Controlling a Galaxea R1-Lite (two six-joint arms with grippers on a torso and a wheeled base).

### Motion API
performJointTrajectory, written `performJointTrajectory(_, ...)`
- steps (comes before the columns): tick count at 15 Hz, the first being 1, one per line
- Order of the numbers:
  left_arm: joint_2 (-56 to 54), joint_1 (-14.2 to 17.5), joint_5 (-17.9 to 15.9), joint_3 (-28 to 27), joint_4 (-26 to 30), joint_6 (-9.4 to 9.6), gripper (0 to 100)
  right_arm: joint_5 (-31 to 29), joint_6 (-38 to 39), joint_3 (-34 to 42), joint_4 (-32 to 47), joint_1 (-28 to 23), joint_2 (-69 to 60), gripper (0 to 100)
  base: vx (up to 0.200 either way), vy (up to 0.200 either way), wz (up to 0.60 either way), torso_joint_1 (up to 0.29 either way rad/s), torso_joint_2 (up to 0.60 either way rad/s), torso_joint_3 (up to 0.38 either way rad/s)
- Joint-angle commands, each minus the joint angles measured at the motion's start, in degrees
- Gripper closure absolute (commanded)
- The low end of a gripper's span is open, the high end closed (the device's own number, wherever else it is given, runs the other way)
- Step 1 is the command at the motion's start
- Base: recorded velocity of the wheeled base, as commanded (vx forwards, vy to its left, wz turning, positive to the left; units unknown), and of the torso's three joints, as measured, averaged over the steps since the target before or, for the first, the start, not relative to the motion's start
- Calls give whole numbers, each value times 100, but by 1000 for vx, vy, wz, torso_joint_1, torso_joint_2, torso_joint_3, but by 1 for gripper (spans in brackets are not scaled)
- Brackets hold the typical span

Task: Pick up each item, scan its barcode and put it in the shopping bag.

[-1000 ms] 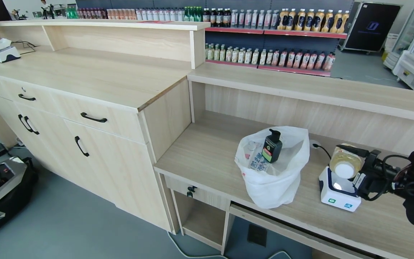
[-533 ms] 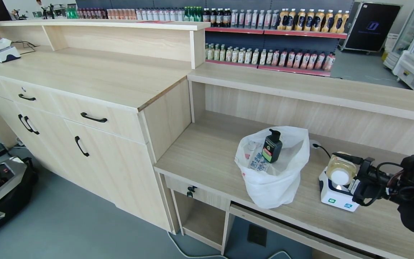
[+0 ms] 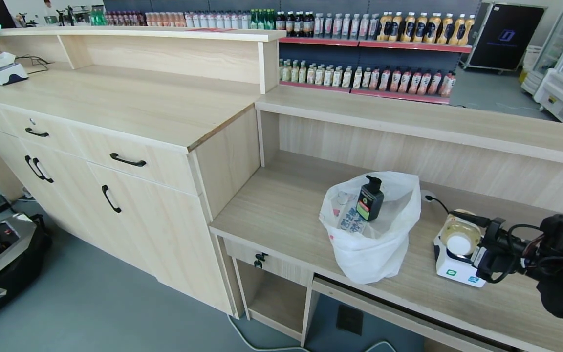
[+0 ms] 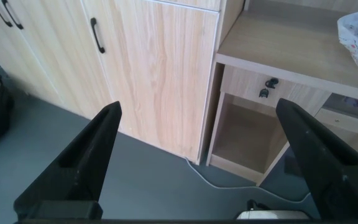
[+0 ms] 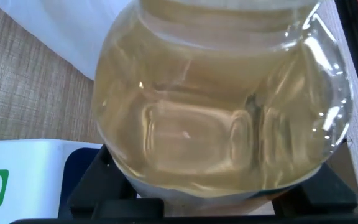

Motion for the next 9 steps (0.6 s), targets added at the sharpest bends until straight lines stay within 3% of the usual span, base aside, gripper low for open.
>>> performJointTrajectory(1, 0, 4, 0, 0, -1, 2, 0, 0, 3, -3, 23, -3, 29, 100, 0, 0, 0, 0, 0, 0)
performJointTrajectory(7, 0, 4, 0, 0, -1, 2, 0, -9, 3, -29, 14, -30, -191, 100, 0, 0, 0, 0, 0, 0)
performJointTrajectory(9, 0, 4, 0, 0, -1, 2, 0, -52, 486, -170, 234, -30, -595, 100, 0, 0, 0, 0, 0, 0)
